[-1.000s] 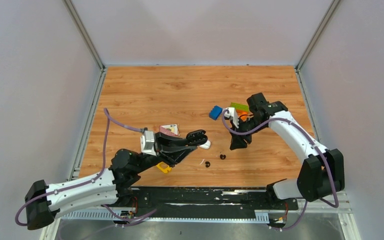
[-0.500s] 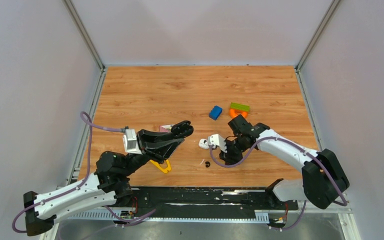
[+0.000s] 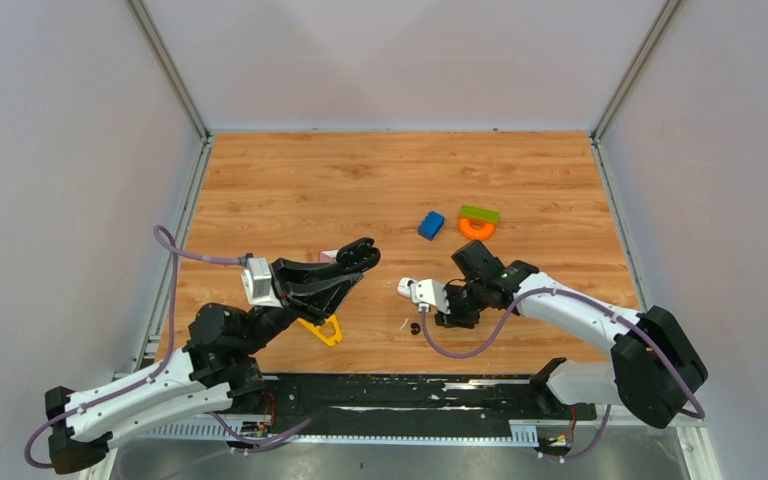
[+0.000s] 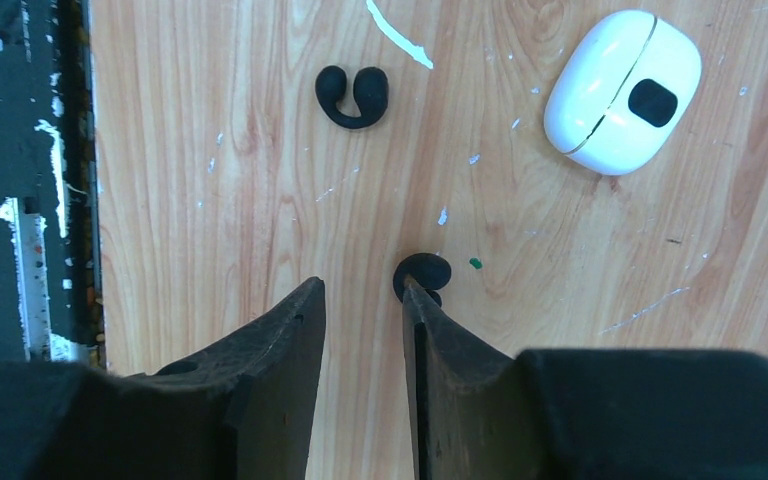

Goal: Insert the wireless bluetooth earbuds into the charging case
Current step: Pick up the earbud from the center of the board.

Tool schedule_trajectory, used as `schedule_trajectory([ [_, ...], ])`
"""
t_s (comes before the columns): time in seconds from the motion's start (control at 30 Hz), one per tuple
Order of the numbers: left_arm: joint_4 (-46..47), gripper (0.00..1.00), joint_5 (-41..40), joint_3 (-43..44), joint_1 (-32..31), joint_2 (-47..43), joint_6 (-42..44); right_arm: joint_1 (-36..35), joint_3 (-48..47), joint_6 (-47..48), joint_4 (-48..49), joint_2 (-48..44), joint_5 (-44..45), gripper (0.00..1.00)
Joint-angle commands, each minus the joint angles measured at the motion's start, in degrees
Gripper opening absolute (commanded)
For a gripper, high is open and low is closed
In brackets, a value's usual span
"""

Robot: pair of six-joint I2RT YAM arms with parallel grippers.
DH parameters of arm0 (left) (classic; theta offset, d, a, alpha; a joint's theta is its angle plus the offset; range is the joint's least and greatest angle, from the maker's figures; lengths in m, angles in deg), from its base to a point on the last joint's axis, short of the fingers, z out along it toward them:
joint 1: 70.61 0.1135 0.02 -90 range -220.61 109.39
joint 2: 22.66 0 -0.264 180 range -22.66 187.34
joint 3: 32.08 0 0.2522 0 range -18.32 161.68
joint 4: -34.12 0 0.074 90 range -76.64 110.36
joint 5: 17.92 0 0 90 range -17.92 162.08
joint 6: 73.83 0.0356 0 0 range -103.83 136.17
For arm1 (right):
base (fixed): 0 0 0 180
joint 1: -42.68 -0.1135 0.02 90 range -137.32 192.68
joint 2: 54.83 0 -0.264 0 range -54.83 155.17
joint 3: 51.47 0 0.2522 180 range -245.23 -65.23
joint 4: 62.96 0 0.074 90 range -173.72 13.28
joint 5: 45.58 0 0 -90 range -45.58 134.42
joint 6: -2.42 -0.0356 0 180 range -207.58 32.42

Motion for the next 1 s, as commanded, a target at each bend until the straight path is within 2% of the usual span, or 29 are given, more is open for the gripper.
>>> schedule_trajectory([
  [0.0,0.4,0.00,-1.1,1.4,-0.3,-0.3,0.6,-0.5,-0.1,0.8,3.7,2.1,1.7,0.34],
  [0.73,0.3,0.00,-1.7,-0.1,-0.3,-0.8,-0.1,-0.8,-0.1,-0.5,7.3,7.7,6.3,0.34],
  [0.97,0.3,0.00,-1.7,-0.6,-0.4,-0.8,-0.7,-0.8,-1.0,-2.3,8.7,8.3,9.2,0.27],
])
